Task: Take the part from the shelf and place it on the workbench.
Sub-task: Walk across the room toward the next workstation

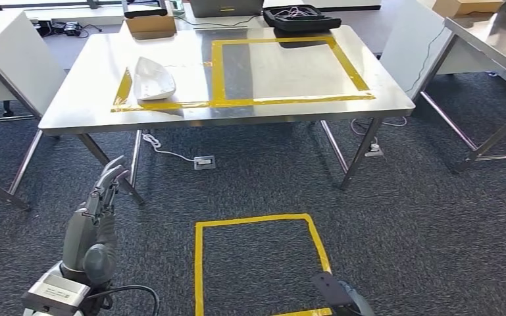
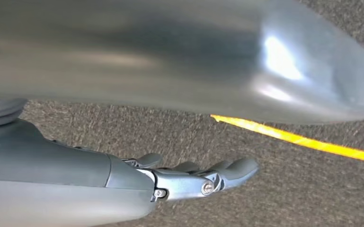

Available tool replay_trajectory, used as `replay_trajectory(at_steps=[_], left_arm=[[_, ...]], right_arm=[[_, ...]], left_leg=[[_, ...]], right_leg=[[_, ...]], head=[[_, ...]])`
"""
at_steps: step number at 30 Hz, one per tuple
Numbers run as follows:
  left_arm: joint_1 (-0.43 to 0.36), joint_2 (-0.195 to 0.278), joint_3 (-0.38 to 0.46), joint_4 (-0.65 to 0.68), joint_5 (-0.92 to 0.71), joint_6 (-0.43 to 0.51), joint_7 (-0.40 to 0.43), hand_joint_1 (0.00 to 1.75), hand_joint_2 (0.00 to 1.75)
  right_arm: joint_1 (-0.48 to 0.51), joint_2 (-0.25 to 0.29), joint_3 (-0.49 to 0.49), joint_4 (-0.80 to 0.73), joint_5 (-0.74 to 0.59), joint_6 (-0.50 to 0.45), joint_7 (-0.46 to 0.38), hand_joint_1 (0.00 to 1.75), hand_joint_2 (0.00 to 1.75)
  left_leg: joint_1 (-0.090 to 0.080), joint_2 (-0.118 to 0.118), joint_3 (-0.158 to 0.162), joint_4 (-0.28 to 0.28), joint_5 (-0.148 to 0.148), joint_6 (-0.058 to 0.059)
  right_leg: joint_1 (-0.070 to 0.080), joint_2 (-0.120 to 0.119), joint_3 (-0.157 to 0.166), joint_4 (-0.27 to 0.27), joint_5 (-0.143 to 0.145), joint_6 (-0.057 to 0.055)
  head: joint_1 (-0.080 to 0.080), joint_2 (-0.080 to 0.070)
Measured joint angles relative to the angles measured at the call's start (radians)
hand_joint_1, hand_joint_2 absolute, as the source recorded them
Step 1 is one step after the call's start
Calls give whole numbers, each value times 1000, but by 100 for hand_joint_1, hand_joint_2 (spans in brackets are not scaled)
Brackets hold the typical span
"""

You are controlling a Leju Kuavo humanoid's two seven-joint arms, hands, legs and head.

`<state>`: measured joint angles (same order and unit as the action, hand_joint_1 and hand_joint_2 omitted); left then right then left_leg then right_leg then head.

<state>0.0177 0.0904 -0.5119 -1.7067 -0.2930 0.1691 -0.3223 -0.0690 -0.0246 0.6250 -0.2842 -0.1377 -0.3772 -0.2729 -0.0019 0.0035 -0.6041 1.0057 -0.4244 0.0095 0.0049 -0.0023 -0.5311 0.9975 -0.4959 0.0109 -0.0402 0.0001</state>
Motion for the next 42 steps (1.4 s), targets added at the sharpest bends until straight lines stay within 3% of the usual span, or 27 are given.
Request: replay_trajectory(at_steps=[5, 14, 22, 29, 36, 42], left_arm=[[1, 0, 0, 3, 5, 3, 12, 0, 0], [34, 0, 28, 95, 34, 62, 104, 0, 0], [51, 1, 98, 319, 123, 96, 129, 0, 0], [33, -7, 154, 578, 195, 59, 143, 0, 0], [-27, -20, 196, 962, 256, -40, 110, 0, 0], [-58, -32, 207, 1122, 254, -48, 103, 0, 0]], right_arm=[[1, 0, 0, 0, 0, 4, 2, 0, 0], [15, 0, -2, 0, -19, 4, 1, 0, 0], [39, 0, -10, 12, -34, 14, 0, 0, 0], [45, 0, -12, 21, -38, 30, 4, 0, 0], [40, 0, -11, 24, -30, 55, 30, 0, 0], [34, 0, -11, 24, -29, 58, 36, 0, 0]], left_leg=[[0, -1, -1, -4, 8, -10], [0, -1, -2, -4, 9, -11], [0, -1, -3, -4, 9, -10], [0, -1, -4, -4, 9, -10], [0, 0, -4, -4, 9, -10], [0, 0, -6, -4, 9, -10]], right_leg=[[0, 0, -4, 3, 3, -5], [-1, 0, -5, 4, 3, -5], [-3, 0, -6, 4, 3, -4], [-3, 0, -7, 4, 3, -4], [-3, 0, -8, 4, 3, -4], [-3, 0, -9, 4, 3, -4]], head=[[0, 0], [0, 0], [0, 0], [0, 0], [0, 0], [0, 0]])
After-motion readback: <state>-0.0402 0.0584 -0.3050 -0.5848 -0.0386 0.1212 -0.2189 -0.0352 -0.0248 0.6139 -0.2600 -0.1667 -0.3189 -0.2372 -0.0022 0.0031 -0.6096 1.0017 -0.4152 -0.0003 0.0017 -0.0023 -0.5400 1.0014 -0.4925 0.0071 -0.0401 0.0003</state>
